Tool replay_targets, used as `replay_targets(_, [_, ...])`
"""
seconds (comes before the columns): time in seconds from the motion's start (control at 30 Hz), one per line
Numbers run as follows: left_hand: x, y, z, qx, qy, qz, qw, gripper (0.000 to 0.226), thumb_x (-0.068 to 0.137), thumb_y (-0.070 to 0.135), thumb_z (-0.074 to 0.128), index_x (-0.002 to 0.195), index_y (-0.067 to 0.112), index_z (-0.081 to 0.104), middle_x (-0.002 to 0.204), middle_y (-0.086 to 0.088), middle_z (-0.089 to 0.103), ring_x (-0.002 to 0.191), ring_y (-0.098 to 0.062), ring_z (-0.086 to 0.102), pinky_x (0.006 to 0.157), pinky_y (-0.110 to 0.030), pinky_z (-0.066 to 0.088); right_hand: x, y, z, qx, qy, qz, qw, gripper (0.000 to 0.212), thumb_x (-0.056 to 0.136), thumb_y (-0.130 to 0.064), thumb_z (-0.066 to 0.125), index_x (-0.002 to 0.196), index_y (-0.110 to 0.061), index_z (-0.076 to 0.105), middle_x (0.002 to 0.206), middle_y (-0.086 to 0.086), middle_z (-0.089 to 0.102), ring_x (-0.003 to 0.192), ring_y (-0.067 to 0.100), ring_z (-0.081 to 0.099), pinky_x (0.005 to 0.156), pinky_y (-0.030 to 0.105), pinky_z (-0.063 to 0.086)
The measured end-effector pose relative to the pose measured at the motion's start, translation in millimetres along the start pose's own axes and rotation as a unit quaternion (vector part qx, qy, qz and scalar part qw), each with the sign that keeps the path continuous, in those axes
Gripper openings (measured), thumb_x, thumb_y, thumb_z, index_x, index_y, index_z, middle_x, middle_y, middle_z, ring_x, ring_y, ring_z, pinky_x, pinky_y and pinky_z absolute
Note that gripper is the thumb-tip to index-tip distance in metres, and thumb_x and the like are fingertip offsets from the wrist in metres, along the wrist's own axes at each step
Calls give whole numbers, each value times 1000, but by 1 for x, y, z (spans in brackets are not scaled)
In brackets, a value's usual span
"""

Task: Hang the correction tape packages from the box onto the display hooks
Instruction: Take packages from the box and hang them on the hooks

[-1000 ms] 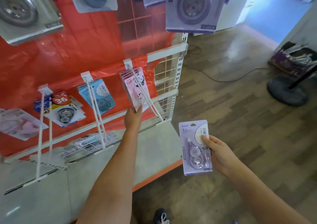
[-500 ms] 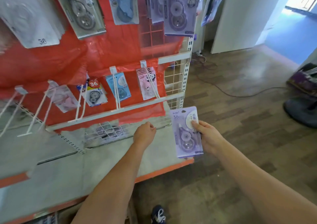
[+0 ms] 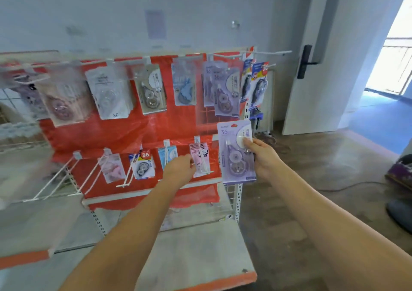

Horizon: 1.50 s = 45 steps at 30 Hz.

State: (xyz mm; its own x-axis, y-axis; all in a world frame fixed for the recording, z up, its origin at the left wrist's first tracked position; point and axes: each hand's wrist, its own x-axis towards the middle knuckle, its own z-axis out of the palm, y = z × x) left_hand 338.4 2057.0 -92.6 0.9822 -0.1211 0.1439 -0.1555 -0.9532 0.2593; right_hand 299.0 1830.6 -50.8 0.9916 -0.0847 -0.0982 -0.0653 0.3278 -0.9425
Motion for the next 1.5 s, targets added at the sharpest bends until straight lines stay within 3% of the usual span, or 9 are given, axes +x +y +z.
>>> replay_targets(0.23, [47, 8, -52, 9, 52, 29, 998, 29, 94, 30, 45, 115, 16, 59, 114, -7, 65, 105, -28, 59, 85, -36, 48, 49, -59, 38, -32, -13, -83, 996, 16, 89, -22, 64, 100, -12, 68, 115, 14, 67, 113, 35, 59, 103, 52, 42])
replay_targets(0.43, [78, 13, -56, 9, 41, 52, 998, 28, 95, 28, 45, 116, 17, 60, 116, -6, 65, 108, -26, 59, 89, -34, 47, 72, -91, 57, -18, -9, -114, 993, 13, 97, -16, 52, 97, -8, 62, 85, 4, 68, 76, 17, 65, 60, 26, 56])
replay_targets(0.53, [93, 15, -56, 5, 35, 63, 997, 28, 94, 27, 46, 116, 18, 60, 116, -5, 65, 107, -26, 60, 89, -35, 49, 87, -96, 61, -37, 8, -126, 991, 17, 96, -17, 53, 106, -5, 62, 98, 10, 68, 92, 26, 66, 83, 39, 55])
replay_targets(0.63, [105, 16, -55, -1, 37, 83, 996, 27, 94, 25, 46, 115, 17, 60, 115, -5, 65, 106, -26, 60, 88, -34, 49, 105, -97, 60, -56, 24, -127, 990, 11, 95, -21, 55, 94, -15, 64, 112, 13, 67, 111, 34, 60, 101, 51, 44])
replay_targets(0.87, [133, 21, -55, -15, 67, 125, 990, 24, 94, 23, 47, 111, 13, 61, 110, -7, 67, 100, -27, 61, 80, -34, 49, 140, -97, 57, -126, 69, -114, 983, 17, 93, -28, 57, 81, -17, 64, 110, 16, 67, 111, 39, 58, 99, 56, 44])
replay_targets(1.13, [162, 13, -49, -13, 62, 136, 989, 24, 95, 25, 46, 112, 14, 60, 108, -4, 67, 98, -23, 62, 79, -33, 49, 175, -96, 73, -184, 73, -124, 972, 38, 98, -28, 50, 110, 7, 60, 122, 29, 57, 118, 45, 50, 103, 55, 40])
replay_targets(1.23, [172, 4, -43, -8, 61, 136, 989, 25, 94, 25, 46, 111, 15, 61, 108, -3, 68, 99, -22, 63, 83, -33, 51, 191, -100, 78, -223, 84, -128, 963, 33, 99, -28, 48, 99, 2, 61, 102, 20, 63, 100, 33, 59, 85, 38, 48])
replay_targets(1.33, [182, -7, -37, -3, 58, 141, 988, 24, 93, 25, 47, 110, 16, 61, 107, -3, 68, 98, -22, 63, 83, -32, 50, 208, -105, 86, -234, 78, -120, 962, 22, 99, -25, 47, 92, -6, 54, 70, 2, 46, 63, 14, 42, 54, 24, 33])
replay_targets(1.5, [197, -23, -26, 13, 35, 141, 989, 24, 94, 25, 47, 111, 17, 61, 110, -2, 68, 101, -20, 63, 87, -33, 49, 236, -109, 96, -270, 101, -113, 951, 25, 97, -26, 50, 96, -3, 61, 69, 2, 48, 60, 15, 43, 61, 29, 37])
